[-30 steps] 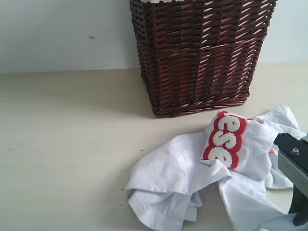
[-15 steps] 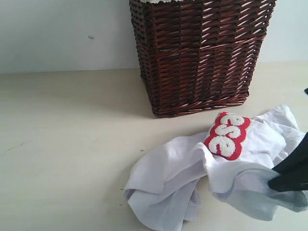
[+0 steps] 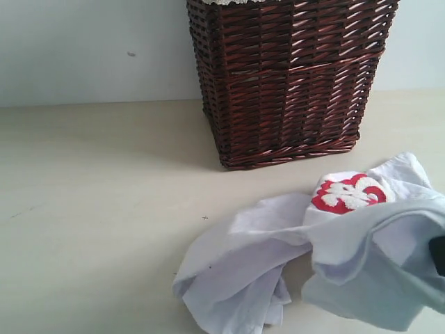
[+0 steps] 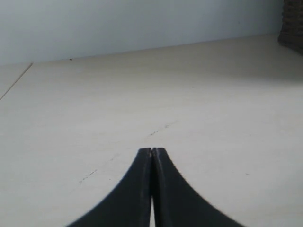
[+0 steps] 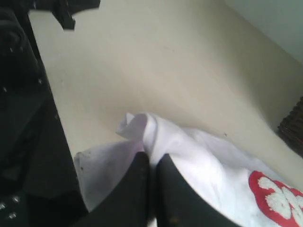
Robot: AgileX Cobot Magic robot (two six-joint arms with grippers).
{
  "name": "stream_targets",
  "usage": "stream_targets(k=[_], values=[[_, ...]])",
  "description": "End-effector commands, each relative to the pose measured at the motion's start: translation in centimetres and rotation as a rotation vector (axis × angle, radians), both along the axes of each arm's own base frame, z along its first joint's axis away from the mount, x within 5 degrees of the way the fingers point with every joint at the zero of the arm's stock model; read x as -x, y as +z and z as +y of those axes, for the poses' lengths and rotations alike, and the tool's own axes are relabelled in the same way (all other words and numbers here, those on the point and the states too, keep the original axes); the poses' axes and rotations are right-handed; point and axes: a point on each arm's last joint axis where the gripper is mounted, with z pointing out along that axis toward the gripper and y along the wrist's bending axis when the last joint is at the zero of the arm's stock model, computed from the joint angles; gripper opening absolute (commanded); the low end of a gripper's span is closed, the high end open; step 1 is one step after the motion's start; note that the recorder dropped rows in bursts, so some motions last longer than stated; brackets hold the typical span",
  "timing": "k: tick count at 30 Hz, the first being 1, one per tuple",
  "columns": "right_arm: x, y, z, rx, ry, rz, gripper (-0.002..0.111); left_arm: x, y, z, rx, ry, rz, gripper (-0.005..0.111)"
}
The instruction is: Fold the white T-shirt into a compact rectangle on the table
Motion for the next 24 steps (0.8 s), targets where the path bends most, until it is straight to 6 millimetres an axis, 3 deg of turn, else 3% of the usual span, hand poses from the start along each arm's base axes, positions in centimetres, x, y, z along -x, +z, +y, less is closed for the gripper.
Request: stream_targets(k=[1, 8, 13, 16, 19, 23, 24], values=[[1.5, 0.7, 0.1, -0.101, -0.026, 0.039, 0.007, 0.0, 0.1, 0.0, 0.001, -0.004, -0.012, 0.000], [2.2, 0.7, -0.1, -0.100, -0.028, 0.010, 0.044, 0.0, 0.1, 0.0, 0.001, -0.004, -0.012, 0.000], [1.7, 0.6, -0.4, -0.043, -0.051, -0.061, 0.048, 0.0, 0.1, 0.0, 0.001, -0.004, -0.012, 0.000], [-1.3, 0.9, -2.0, 0.064, -0.293, -0.264, 0.046, 0.0, 0.1, 0.0, 0.001, -0.004, -0.012, 0.000], [-6.2, 0.2, -4.0, 0.332, -0.501, -0.371, 0.031, 0.0, 0.1, 0.0, 0.001, -0.004, -0.012, 0.000], [-13.4, -4.7, -4.7, 0.605, -0.570, -0.129, 0.001, 0.0, 0.1, 0.0, 0.001, -0.004, -0.012, 0.000], [-14.6, -6.1, -4.5, 0.648, -0.546, -0.070, 0.000, 0.0, 0.1, 0.0, 0.001, -0.004, -0.012, 0.000]])
